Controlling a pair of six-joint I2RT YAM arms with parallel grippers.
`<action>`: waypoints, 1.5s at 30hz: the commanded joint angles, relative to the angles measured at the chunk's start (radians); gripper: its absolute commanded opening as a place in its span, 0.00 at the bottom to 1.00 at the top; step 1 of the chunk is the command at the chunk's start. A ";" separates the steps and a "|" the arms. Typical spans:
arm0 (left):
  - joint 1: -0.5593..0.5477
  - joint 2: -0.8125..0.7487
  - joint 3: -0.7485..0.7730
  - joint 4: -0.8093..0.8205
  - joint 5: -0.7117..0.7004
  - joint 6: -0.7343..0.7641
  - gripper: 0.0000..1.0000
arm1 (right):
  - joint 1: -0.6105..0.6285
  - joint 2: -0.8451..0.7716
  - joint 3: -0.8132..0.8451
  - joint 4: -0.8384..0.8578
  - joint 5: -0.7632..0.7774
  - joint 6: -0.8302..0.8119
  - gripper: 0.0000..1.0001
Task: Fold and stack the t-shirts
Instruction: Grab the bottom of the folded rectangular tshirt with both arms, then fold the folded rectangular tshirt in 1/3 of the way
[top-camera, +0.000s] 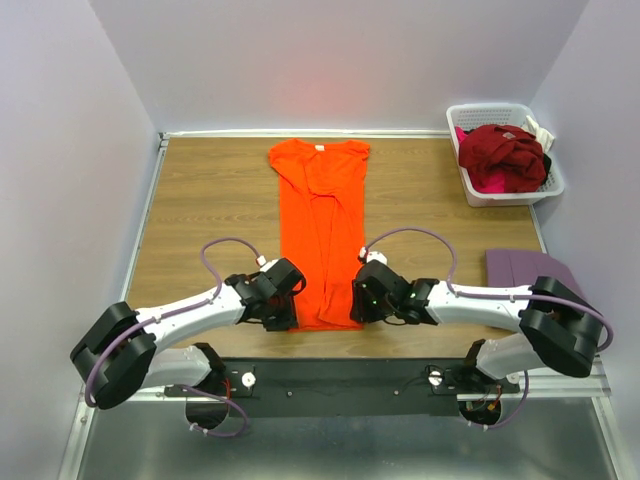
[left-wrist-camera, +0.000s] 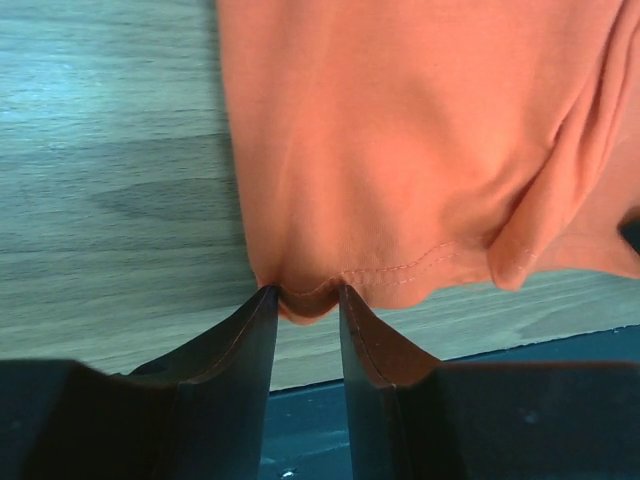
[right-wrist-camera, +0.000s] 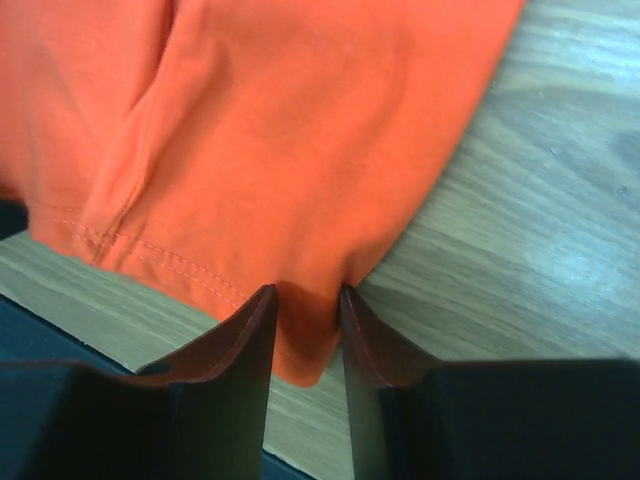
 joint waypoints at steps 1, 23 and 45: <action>-0.019 0.038 -0.039 -0.005 0.004 -0.026 0.41 | 0.013 0.031 -0.033 -0.024 -0.037 -0.002 0.28; -0.028 -0.063 0.049 -0.077 -0.094 -0.081 0.00 | 0.014 -0.102 -0.006 -0.094 0.040 -0.014 0.01; 0.001 0.254 0.411 -0.062 -0.494 -0.023 0.00 | -0.016 -0.018 0.253 -0.134 0.413 -0.206 0.01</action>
